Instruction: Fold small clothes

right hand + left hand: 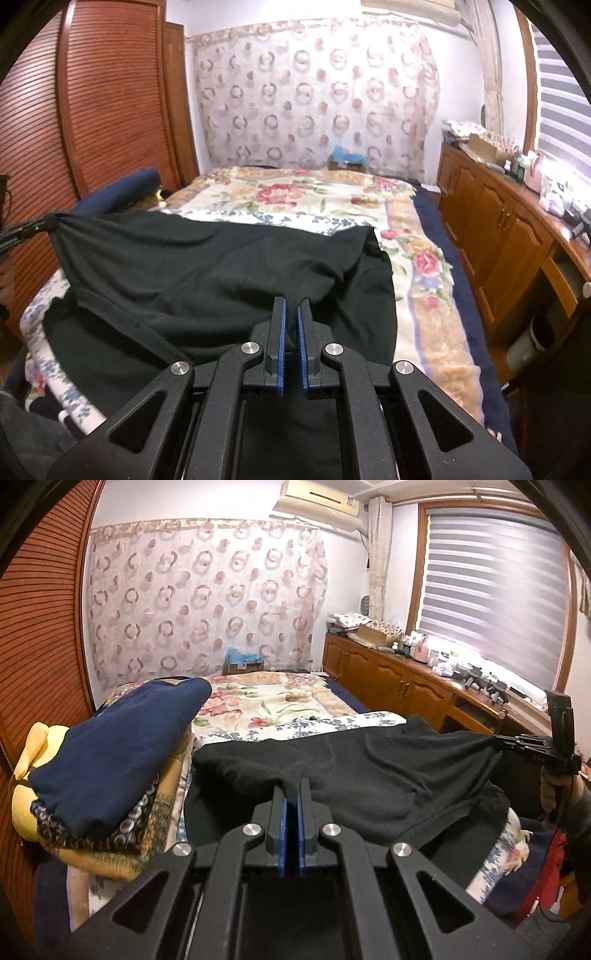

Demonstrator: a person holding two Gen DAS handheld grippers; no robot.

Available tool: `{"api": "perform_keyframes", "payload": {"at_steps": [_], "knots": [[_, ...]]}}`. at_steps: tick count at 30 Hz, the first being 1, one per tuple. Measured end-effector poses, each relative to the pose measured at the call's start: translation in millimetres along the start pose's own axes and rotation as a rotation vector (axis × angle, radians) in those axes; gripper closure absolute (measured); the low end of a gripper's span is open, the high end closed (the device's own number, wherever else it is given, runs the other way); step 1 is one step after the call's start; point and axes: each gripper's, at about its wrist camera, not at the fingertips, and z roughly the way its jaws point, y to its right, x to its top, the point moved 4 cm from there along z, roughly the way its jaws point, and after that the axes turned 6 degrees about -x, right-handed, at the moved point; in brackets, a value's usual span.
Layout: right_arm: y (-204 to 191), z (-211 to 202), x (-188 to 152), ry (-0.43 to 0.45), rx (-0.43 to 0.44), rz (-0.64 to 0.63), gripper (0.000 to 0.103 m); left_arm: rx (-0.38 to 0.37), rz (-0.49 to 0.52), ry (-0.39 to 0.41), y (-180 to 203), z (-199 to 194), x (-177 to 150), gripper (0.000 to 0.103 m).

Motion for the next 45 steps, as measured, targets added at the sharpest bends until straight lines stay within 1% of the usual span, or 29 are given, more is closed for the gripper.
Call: {"api": "perform_keyframes", "payload": {"at_steps": [5, 8, 10, 13, 15, 16, 18, 19, 22, 26, 28, 29, 30, 31, 32, 33, 34, 35, 37, 39, 42, 45], "knots": [[-1, -32, -3, 0.022, 0.007, -0.016, 0.100, -0.011, -0.003, 0.021, 8, -29, -7, 0.102], [-3, -46, -7, 0.025, 0.017, -0.019, 0.100, 0.003, -0.004, 0.007, 10, -40, -19, 0.102], [-5, -49, -14, 0.014, 0.016, -0.027, 0.100, 0.014, -0.015, -0.026, 8, -38, -33, 0.102], [-6, -41, -34, -0.029, 0.010, -0.032, 0.100, 0.021, -0.045, -0.088, 2, -28, -59, 0.102], [-4, -27, -53, -0.084, 0.002, -0.023, 0.100, 0.043, -0.058, -0.133, -2, -20, -78, 0.101], [-3, -24, -59, -0.098, -0.002, -0.018, 0.100, 0.058, -0.068, -0.158, -4, -15, -88, 0.101], [-1, -14, -70, -0.128, 0.009, 0.002, 0.100, 0.061, -0.086, -0.189, -7, -9, -100, 0.099], [0, -10, -74, -0.142, 0.011, 0.010, 0.097, 0.063, -0.092, -0.203, -8, -6, -105, 0.098], [-1, -11, -79, -0.146, 0.008, 0.008, 0.095, 0.078, -0.101, -0.215, -7, -6, -114, 0.093], [-4, -19, -73, -0.124, -0.013, 0.000, 0.093, 0.085, -0.111, -0.205, -8, -12, -113, 0.080], [-4, -24, -69, -0.107, -0.019, 0.004, 0.089, 0.093, -0.106, -0.197, -9, -16, -112, 0.076], [-3, -26, -68, -0.100, -0.020, 0.004, 0.087, 0.097, -0.103, -0.196, -9, -17, -112, 0.070], [-4, -28, -67, -0.094, -0.022, 0.004, 0.083, 0.103, -0.100, -0.196, -10, -19, -112, 0.065], [-5, -30, -66, -0.089, -0.023, 0.003, 0.080, 0.110, -0.093, -0.193, -12, -21, -111, 0.064], [-7, -30, -65, -0.083, -0.021, 0.001, 0.078, 0.116, -0.086, -0.192, -12, -22, -111, 0.060], [-11, -31, -65, -0.079, -0.013, -0.003, 0.074, 0.126, -0.085, -0.192, -15, -23, -111, 0.049], [-15, -30, -64, -0.078, -0.006, -0.007, 0.071, 0.137, -0.089, -0.189, -18, -23, -111, 0.042], [-18, -29, -64, -0.077, 0.003, -0.009, 0.070, 0.138, -0.093, -0.189, -20, -22, -113, 0.041], [-28, -24, -65, -0.079, 0.024, -0.015, 0.064, 0.137, -0.115, -0.210, -25, -17, -118, 0.041], [-38, -16, -68, -0.088, 0.048, -0.020, 0.062, 0.142, -0.125, -0.224, -28, -12, -123, 0.041], [-50, -4, -70, -0.100, 0.067, -0.033, 0.060, 0.138, -0.150, -0.239, -33, -6, -129, 0.041], [-65, 9, -73, -0.114, 0.092, -0.045, 0.057, 0.122, -0.169, -0.233, -33, -6, -130, 0.041]]}}
